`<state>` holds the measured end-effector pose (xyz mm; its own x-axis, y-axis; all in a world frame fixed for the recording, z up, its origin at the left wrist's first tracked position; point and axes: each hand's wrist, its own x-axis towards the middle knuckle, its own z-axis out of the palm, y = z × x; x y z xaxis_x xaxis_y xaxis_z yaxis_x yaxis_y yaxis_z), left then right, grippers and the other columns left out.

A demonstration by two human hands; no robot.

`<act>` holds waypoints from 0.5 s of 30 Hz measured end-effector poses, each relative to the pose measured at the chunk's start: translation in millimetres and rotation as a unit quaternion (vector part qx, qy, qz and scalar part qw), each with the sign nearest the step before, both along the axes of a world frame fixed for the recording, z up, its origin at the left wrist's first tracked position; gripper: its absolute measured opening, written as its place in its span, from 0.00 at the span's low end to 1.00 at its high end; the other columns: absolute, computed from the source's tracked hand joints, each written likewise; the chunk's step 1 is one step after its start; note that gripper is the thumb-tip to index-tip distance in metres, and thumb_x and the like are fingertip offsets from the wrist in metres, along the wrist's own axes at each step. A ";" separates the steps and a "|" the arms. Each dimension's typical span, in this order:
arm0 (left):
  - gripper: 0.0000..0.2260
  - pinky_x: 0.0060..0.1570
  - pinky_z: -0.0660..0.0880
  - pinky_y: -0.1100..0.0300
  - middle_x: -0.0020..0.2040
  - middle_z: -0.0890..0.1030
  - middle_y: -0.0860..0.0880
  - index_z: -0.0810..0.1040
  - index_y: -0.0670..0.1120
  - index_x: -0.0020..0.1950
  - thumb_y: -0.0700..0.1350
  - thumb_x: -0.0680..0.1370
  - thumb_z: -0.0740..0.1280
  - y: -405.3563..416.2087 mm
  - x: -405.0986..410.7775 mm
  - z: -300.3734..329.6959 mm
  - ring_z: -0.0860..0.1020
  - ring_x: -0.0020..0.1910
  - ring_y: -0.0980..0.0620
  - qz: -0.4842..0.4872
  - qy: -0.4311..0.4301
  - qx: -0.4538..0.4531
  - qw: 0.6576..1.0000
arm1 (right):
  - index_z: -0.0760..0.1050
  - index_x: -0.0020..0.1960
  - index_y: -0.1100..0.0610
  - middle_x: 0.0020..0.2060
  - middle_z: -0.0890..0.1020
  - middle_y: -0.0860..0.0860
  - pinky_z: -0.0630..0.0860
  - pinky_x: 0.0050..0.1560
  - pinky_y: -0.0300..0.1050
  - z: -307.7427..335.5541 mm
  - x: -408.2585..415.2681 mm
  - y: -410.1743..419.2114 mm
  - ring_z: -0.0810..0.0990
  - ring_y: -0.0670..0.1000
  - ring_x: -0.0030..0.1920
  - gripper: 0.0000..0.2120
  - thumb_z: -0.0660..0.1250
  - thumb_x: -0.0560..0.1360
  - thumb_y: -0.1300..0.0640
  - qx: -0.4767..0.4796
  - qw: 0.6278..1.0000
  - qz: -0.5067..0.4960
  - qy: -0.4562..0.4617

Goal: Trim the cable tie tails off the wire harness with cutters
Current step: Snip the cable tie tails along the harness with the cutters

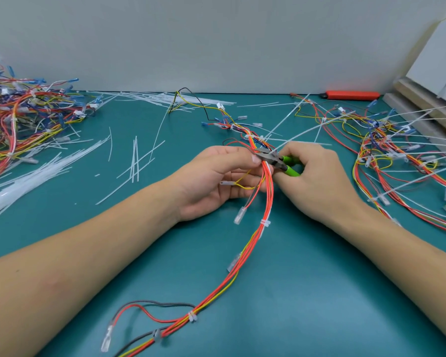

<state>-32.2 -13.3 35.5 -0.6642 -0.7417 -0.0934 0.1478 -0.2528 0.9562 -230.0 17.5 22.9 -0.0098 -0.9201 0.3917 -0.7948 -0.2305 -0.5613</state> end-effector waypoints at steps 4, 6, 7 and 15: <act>0.12 0.38 0.78 0.65 0.42 0.84 0.49 0.84 0.47 0.41 0.40 0.81 0.65 0.5 -0.1 1.4 0.83 0.36 0.54 0.003 -0.002 -0.002 1.000 | 0.82 0.53 0.51 0.48 0.83 0.44 0.72 0.58 0.46 1.4 -0.1 0.0 0.79 0.51 0.56 0.11 0.70 0.72 0.53 -0.006 1.000 0.016 0.018; 0.14 0.38 0.78 0.65 0.40 0.84 0.50 0.84 0.49 0.40 0.40 0.81 0.64 1.1 -0.4 1.9 0.83 0.35 0.55 0.000 -0.002 -0.004 1.000 | 0.82 0.55 0.52 0.50 0.83 0.46 0.73 0.59 0.46 -1.1 -1.7 -0.3 0.80 0.51 0.56 0.11 0.73 0.72 0.58 -0.014 1.000 0.015 0.017; 0.14 0.38 0.78 0.65 0.39 0.84 0.51 0.84 0.49 0.39 0.40 0.81 0.64 1.2 -0.5 1.9 0.83 0.35 0.55 0.000 -0.003 -0.005 1.000 | 0.81 0.56 0.53 0.51 0.83 0.47 0.73 0.59 0.45 -2.1 -2.3 -0.7 0.80 0.50 0.56 0.12 0.73 0.72 0.59 -0.017 1.000 0.013 0.016; 0.14 0.38 0.78 0.65 0.40 0.85 0.49 0.85 0.50 0.38 0.40 0.80 0.65 1.2 -0.2 0.9 0.84 0.37 0.54 -0.006 -0.009 -0.015 1.000 | 0.80 0.50 0.54 0.47 0.81 0.49 0.73 0.55 0.49 0.3 -5.2 -6.1 0.78 0.54 0.52 0.08 0.74 0.71 0.58 0.001 0.999 0.002 0.032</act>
